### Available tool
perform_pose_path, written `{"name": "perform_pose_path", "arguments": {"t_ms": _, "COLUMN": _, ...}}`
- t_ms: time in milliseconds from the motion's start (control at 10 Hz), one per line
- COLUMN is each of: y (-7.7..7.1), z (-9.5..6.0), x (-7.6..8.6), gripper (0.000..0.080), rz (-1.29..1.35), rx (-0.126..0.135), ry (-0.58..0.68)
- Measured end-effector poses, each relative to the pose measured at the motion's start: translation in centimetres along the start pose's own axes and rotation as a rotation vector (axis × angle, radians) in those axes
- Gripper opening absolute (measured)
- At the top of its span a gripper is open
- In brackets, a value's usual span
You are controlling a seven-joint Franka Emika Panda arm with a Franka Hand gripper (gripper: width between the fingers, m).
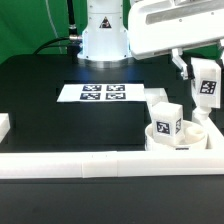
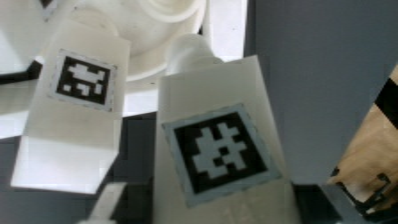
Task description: Assemble stool
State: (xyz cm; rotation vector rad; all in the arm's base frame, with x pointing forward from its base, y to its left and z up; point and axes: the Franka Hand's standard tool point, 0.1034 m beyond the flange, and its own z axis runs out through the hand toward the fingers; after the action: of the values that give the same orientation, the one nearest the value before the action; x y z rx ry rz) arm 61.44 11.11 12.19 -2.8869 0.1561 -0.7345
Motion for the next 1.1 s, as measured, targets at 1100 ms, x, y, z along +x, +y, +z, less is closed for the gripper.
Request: {"name": "perform_pose_path", "arguments": {"t_ms": 1100, "y": -0.8, "z": 1.7, "x": -2.0, "gripper": 0.0327, "rz": 0.010, "rx": 0.023, "ry": -0.046}}
